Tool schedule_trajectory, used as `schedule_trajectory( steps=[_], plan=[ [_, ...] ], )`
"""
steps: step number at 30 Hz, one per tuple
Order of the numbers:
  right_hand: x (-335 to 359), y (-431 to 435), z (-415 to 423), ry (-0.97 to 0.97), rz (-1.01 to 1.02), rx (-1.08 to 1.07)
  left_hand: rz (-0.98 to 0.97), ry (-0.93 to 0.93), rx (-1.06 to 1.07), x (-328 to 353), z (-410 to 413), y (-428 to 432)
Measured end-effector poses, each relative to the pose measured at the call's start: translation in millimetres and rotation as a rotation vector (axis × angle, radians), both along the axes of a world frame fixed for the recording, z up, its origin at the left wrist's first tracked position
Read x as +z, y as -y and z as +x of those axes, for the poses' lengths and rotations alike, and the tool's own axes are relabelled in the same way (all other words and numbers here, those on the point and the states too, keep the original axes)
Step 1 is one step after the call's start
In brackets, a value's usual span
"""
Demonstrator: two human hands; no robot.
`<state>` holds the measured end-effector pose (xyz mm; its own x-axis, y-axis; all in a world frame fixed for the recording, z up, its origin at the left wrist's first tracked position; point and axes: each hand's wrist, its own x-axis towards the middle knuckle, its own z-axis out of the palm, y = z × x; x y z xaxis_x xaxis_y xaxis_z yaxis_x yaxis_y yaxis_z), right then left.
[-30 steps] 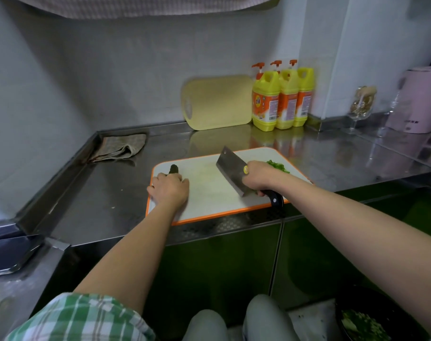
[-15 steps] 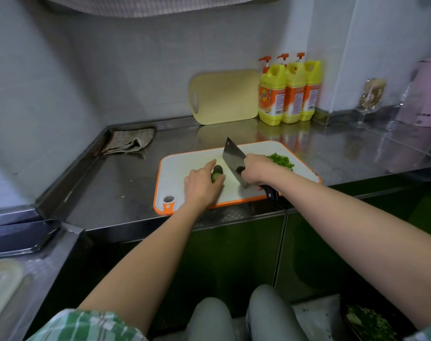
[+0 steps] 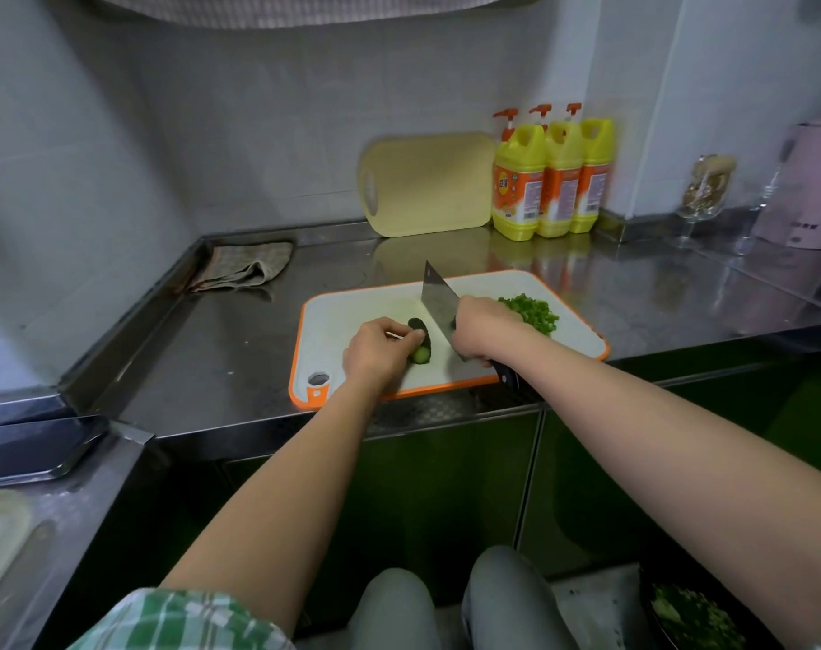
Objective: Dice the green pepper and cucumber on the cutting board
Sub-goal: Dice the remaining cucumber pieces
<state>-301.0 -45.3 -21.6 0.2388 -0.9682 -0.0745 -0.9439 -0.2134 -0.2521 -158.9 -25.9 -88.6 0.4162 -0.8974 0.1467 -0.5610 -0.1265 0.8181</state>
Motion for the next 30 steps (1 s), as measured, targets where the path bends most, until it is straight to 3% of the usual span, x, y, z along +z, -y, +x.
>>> schedule_trajectory(
  steps=[5,11,19,30],
  plan=[
    [-3.0,7.3,-7.7,0.094,0.054,-0.002,-0.023,-0.005,0.033,-6.0,2.5,1.1],
    [-8.9,6.9,-13.8,0.444,0.138,-0.011,-0.040,0.013,0.010,-5.5,3.6,1.4],
    [6.4,-1.8,0.6,0.320,0.124,0.110,-0.061,0.023,-0.073,-10.2,7.1,-1.3],
    [6.6,-13.6,-9.8,0.438,0.076,0.058,-0.076,0.076,-0.040,-14.4,7.7,-0.3]
  ],
)
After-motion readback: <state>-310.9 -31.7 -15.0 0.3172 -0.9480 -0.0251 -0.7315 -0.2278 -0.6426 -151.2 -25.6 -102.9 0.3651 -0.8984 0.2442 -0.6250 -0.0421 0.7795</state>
